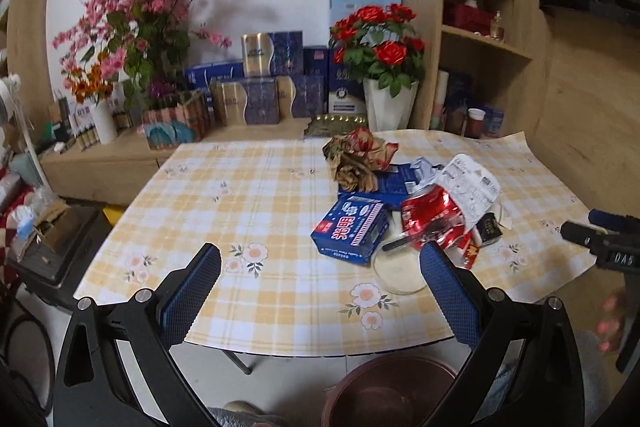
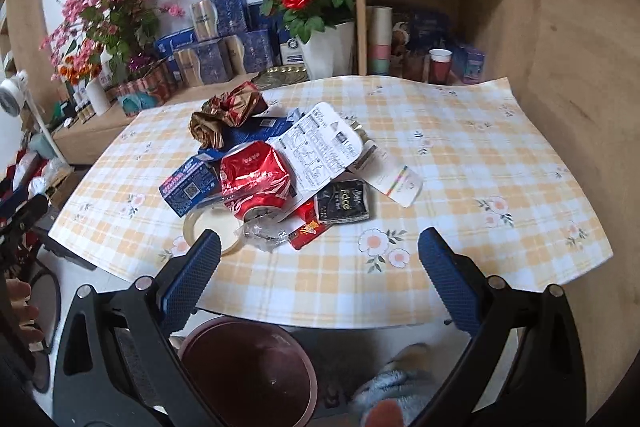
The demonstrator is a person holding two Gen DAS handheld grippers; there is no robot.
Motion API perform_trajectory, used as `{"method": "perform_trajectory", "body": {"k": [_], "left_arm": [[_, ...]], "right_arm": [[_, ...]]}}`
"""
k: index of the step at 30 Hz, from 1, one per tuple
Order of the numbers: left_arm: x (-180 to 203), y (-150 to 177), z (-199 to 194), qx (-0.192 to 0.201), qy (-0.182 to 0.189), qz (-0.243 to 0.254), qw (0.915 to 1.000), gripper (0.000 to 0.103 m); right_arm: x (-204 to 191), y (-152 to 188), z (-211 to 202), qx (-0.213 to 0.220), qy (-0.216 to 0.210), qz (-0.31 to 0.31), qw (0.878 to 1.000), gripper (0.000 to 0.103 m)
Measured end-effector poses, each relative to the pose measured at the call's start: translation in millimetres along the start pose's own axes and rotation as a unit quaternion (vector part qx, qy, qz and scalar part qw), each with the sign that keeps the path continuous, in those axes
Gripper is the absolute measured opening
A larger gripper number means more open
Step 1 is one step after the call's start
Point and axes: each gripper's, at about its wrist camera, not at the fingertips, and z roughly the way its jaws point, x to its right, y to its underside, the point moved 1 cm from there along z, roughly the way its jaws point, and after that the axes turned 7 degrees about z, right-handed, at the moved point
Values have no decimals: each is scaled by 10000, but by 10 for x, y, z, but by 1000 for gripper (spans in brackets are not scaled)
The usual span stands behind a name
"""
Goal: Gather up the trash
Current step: 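Grasp the crumpled brown-and-red paper bag with the left gripper while the right grasps the white paper sheet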
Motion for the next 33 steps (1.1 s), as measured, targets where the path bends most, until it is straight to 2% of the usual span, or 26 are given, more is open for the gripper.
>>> {"method": "perform_trajectory", "body": {"k": [2, 5, 7, 12, 16, 19, 21, 24, 27, 30, 33], "left_arm": [[-52, 9, 133, -104, 62, -69, 9999, 98], [-131, 32, 366, -383, 108, -198, 9990, 98], [-158, 55, 447, -467, 114, -314, 9983, 98], [-296, 18, 793, -720, 627, -779, 9924, 97], [-370, -302, 1272, -798, 1246, -1232, 9813, 97], [-438, -560, 1812, -1000, 1603, -1738, 9665, 96], [-467, -693, 2239, -1211, 1745, -2014, 9562, 90], [-400, -786, 2698, -1439, 1869, -2029, 9504, 84], [-260, -808, 3007, -1655, 1801, -1680, 9550, 81], [-209, -789, 3191, -1789, 1801, -1580, 9542, 79], [-215, -778, 3340, -1871, 1950, -1723, 9473, 71]], "right_arm": [[-74, -20, 181, -229, -28, -187, 9996, 97], [-194, -98, 479, -445, 207, -484, 9976, 97], [-223, -166, 576, -435, 220, -523, 9974, 97], [-106, -449, 802, -397, 140, -299, 9987, 97], [11, -608, 961, -321, 315, -294, 9986, 97], [106, -669, 1086, -263, 413, -288, 9984, 97], [179, -693, 1167, -246, 410, -229, 9986, 97], [311, -716, 1335, -242, 215, -53, 9995, 97], [399, -732, 1509, -304, 6, 76, 9995, 96], [424, -745, 1663, -421, -269, 218, 9985, 84], [449, -778, 1837, -550, -547, 463, 9959, 76]]}}
